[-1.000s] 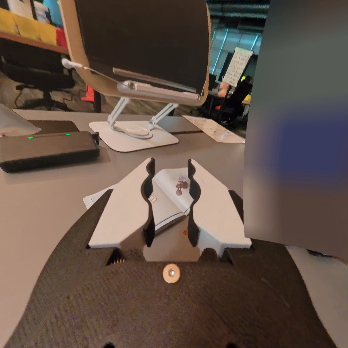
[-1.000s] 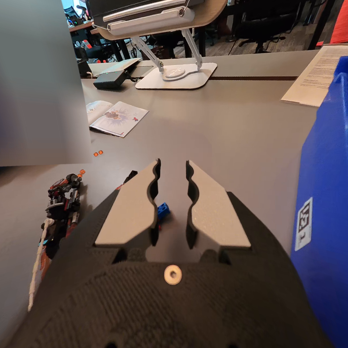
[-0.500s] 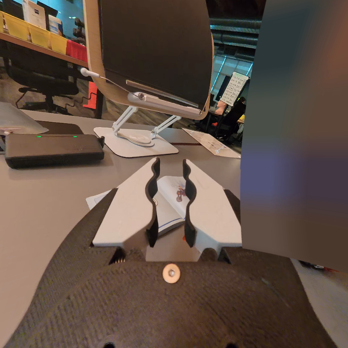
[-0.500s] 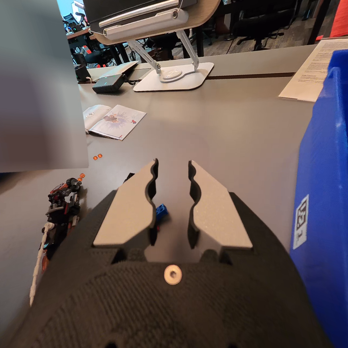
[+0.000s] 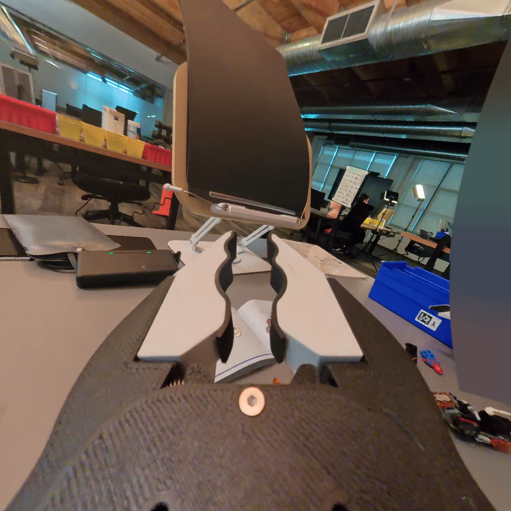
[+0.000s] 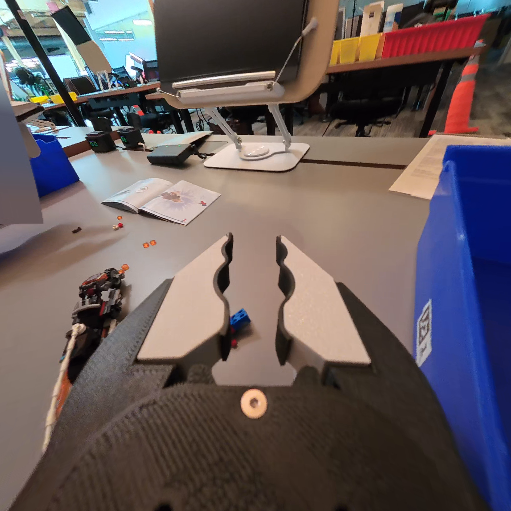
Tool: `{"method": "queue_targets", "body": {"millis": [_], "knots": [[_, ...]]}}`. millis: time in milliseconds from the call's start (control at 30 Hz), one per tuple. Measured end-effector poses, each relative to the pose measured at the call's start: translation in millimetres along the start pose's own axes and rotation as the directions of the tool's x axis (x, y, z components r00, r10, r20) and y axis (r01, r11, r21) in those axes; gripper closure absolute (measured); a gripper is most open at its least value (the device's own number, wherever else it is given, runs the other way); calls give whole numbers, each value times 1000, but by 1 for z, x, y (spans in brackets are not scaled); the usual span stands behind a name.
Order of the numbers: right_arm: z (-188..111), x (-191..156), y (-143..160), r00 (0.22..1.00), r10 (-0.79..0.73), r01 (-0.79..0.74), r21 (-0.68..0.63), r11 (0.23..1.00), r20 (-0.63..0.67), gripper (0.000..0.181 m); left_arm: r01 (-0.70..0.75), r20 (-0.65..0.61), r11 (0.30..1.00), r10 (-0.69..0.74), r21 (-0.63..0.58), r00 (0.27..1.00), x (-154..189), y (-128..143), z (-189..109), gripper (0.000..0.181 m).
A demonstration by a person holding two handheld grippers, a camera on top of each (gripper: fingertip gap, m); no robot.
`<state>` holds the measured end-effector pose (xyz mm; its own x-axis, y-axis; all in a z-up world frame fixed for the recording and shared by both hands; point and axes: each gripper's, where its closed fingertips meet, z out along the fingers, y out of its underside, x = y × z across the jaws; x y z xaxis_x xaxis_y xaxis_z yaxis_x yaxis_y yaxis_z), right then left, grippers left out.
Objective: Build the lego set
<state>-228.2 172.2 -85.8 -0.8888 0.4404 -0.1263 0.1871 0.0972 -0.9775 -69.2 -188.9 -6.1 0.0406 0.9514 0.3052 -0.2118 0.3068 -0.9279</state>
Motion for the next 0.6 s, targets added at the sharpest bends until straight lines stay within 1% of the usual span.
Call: {"method": "queue_targets", "body": {"millis": [167, 233, 300, 467, 600], "knots": [[-4, -6, -2, 1000, -12, 11, 21, 1000, 10, 153, 71, -48, 997, -69, 28, 996, 5, -5, -1, 162], [-5, -7, -2, 1000, -13, 13, 27, 1000, 10, 153, 82, -52, 997, -82, 7, 995, 5, -2, 0, 162], [-6, -7, -3, 1000, -13, 13, 32, 999, 10, 153, 78, -49, 997, -78, -8, 996, 5, 0, 1, 161], [-7, -8, -4, 1000, -13, 12, 39, 999, 11, 153, 47, -34, 999, -47, 0, 998, 3, -3, -1, 160], [-6, -8, -3, 1000, -14, 13, 34, 999, 8, 153, 53, -39, 999, -53, 5, 998, 3, -4, -1, 161]]}}
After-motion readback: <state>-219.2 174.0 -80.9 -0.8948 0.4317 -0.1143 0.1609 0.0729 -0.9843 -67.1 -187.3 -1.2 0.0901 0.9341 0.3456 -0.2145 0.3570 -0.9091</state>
